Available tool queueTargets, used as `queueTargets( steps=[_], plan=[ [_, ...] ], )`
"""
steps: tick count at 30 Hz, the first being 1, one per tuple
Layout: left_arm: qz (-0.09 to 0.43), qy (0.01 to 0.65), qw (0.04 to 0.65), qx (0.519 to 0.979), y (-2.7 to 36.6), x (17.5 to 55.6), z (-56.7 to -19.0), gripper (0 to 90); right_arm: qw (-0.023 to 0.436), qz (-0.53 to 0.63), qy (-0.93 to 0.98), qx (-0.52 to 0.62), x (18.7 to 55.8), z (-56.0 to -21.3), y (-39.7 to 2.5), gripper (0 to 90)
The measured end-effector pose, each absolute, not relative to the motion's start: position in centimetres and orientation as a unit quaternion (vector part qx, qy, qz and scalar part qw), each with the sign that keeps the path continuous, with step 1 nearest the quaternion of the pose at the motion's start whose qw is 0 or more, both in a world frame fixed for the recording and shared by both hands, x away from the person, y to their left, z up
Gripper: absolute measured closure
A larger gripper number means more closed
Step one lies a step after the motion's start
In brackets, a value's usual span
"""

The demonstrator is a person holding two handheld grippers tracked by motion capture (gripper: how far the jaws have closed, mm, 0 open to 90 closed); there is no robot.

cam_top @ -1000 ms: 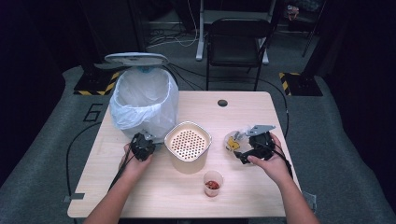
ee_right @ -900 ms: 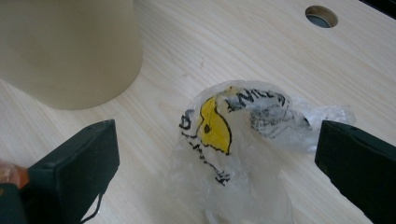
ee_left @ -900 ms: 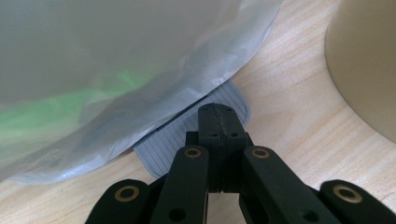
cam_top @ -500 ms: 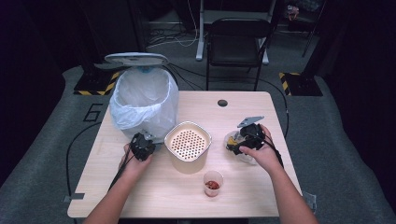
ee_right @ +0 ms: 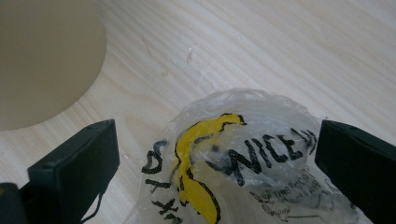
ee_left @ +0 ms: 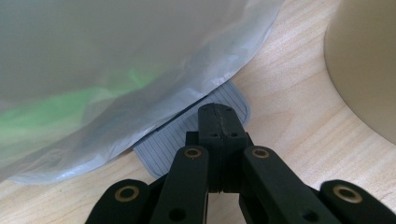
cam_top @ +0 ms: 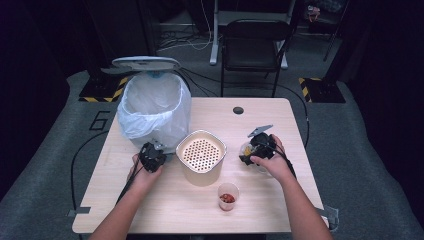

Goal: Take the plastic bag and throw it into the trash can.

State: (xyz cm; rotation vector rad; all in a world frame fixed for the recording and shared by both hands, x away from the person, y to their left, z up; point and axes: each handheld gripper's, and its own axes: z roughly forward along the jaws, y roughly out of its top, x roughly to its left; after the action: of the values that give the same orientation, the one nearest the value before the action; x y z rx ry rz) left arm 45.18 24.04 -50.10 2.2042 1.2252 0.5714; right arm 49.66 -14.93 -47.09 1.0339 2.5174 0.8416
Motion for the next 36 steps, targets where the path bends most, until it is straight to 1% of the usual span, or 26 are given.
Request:
queueTargets(
  steps=[3, 4, 7, 17, 21, 25, 28, 29, 30, 36],
  plan=[
    [0.212, 0.458, 0.275, 0.818, 24.0, 45.1, -50.1, 90.0, 0.139, 0.287, 0.875, 0.364, 49.7, -47.7, -15.1, 0.7],
    [0.212, 0.457, 0.276, 0.818, 24.0, 45.1, -50.1, 90.0, 0.137, 0.286, 0.876, 0.364, 49.7, -47.8, -15.2, 3.0],
    [0.216, 0.459, 0.271, 0.818, 24.0, 45.1, -50.1, 90.0, 0.142, 0.290, 0.874, 0.363, 49.6, -48.0, -15.4, 15.1],
    [0.217, 0.459, 0.273, 0.817, 24.0, 45.1, -50.2, 90.0, 0.129, 0.285, 0.878, 0.364, 49.4, -49.1, -15.6, 15.8],
    [0.218, 0.459, 0.271, 0.818, 24.0, 45.0, -50.1, 90.0, 0.134, 0.279, 0.878, 0.365, 49.3, -49.4, -15.6, 20.5],
    [0.217, 0.458, 0.271, 0.819, 24.0, 45.0, -50.1, 90.0, 0.130, 0.281, 0.881, 0.358, 49.3, -49.5, -15.6, 29.4],
    [0.215, 0.455, 0.274, 0.820, 24.1, 45.1, -50.1, 90.0, 0.140, 0.282, 0.880, 0.356, 49.1, -49.6, -15.4, 36.7],
    [0.215, 0.454, 0.274, 0.820, 24.1, 45.1, -50.1, 90.0, 0.138, 0.282, 0.880, 0.357, 49.1, -49.6, -15.4, 39.6],
    [0.215, 0.455, 0.276, 0.819, 24.1, 45.1, -50.2, 90.0, 0.138, 0.279, 0.881, 0.355, 49.1, -49.6, -15.3, 45.7],
    [0.218, 0.454, 0.274, 0.820, 24.1, 45.0, -50.2, 90.0, 0.133, 0.271, 0.884, 0.358, 49.1, -49.3, -15.3, 60.3]
  ],
)
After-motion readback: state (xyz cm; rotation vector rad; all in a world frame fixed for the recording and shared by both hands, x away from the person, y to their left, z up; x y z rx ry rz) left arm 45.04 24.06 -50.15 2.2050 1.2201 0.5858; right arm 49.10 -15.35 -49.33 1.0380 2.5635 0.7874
